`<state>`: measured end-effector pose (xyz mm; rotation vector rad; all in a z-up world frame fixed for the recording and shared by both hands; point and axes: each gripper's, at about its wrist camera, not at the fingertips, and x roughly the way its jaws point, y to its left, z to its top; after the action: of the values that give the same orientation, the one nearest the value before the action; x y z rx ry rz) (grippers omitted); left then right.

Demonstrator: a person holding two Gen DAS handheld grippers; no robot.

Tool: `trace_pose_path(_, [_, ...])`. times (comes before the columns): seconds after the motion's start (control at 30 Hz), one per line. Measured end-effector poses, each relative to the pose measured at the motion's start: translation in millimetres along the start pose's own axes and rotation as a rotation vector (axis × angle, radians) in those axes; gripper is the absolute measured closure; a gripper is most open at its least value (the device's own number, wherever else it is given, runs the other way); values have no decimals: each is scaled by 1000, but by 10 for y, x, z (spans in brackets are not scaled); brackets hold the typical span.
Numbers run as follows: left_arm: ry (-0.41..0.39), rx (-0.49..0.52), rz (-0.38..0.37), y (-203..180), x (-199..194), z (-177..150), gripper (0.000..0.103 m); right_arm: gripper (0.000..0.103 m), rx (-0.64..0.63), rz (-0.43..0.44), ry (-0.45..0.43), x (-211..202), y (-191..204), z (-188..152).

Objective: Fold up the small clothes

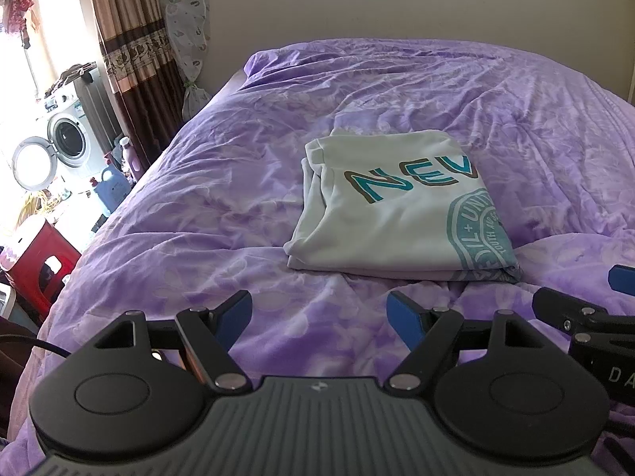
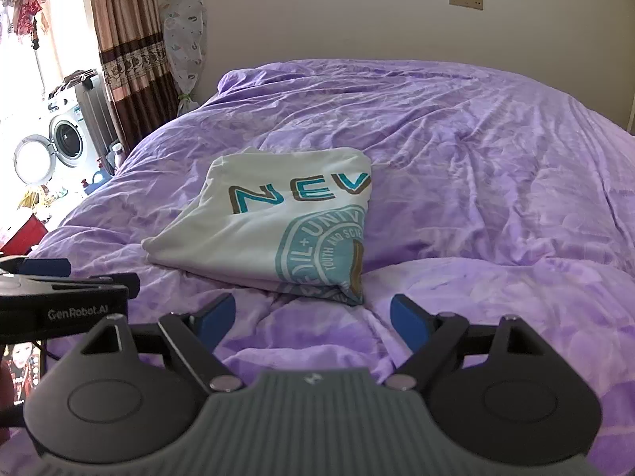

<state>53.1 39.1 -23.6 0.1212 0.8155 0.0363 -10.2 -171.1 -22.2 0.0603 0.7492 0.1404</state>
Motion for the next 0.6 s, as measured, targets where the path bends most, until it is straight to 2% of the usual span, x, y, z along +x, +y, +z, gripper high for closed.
trace_pose_path(0.6, [13,-6,7,-48,4,-26,14,22,-7,13,12,20,-5,-17])
